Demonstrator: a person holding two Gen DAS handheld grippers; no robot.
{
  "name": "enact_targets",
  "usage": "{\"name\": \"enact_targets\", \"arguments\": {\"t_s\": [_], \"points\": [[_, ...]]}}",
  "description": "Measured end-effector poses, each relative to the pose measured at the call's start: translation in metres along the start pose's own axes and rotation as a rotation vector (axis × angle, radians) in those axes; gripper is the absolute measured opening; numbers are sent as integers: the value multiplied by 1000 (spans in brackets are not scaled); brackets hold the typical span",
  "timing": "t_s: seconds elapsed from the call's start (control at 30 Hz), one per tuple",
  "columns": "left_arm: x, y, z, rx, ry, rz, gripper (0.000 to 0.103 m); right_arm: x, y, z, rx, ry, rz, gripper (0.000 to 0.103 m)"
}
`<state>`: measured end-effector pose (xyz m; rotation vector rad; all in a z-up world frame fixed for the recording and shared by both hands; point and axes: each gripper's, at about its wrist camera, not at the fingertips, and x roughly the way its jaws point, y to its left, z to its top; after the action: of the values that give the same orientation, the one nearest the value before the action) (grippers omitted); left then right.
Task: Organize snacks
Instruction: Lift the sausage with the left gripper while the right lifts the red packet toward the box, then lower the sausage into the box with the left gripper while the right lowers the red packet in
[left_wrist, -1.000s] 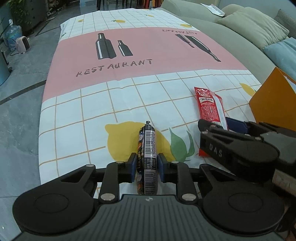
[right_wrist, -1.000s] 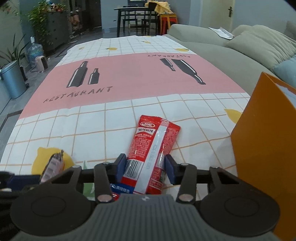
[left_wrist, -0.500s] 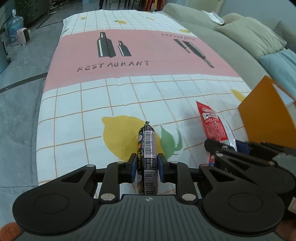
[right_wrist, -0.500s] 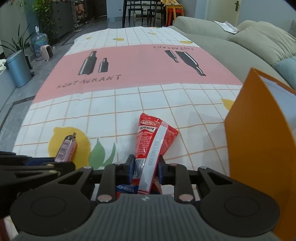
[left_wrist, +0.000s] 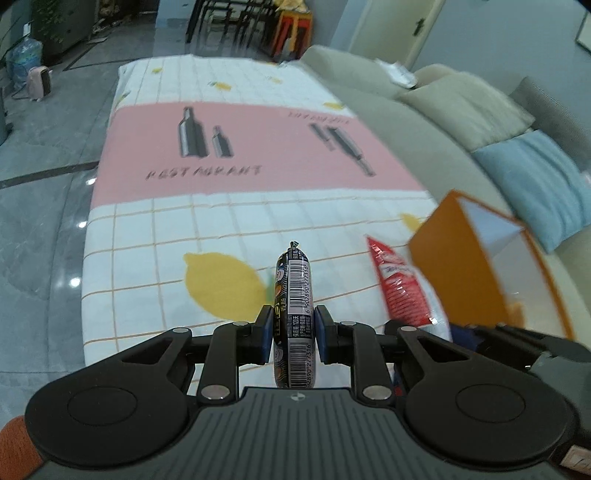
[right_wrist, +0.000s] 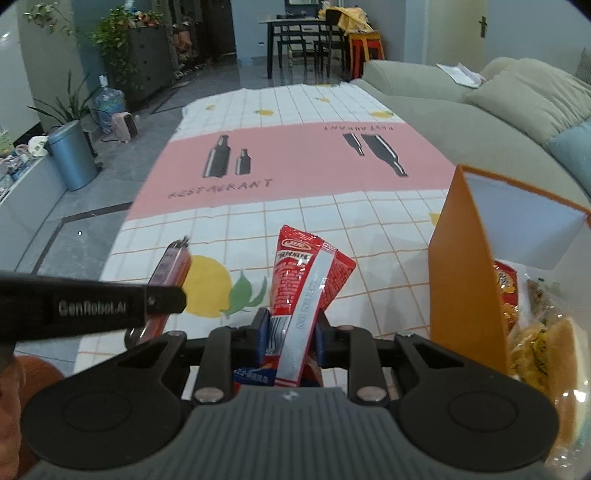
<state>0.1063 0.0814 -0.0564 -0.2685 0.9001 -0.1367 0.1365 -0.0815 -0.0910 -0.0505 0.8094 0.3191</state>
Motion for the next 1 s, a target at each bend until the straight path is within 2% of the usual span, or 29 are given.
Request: {"name": "enact_targets", "arguments": {"t_s": [0.27, 0.57, 0.83, 1.0], "points": [[-29, -35, 2, 45, -15, -78, 25, -52, -18, -7, 28, -57, 18, 22], [-35, -104, 12, 192, -10, -181, 25, -105, -62, -18, 86, -114, -28, 22], [-18, -173, 29, 331, 22, -260, 26, -131, -115, -20, 99, -147, -95, 22], [5, -210, 34, 409, 53, -260, 25, -131, -149, -13, 59, -144, -147, 22]]}}
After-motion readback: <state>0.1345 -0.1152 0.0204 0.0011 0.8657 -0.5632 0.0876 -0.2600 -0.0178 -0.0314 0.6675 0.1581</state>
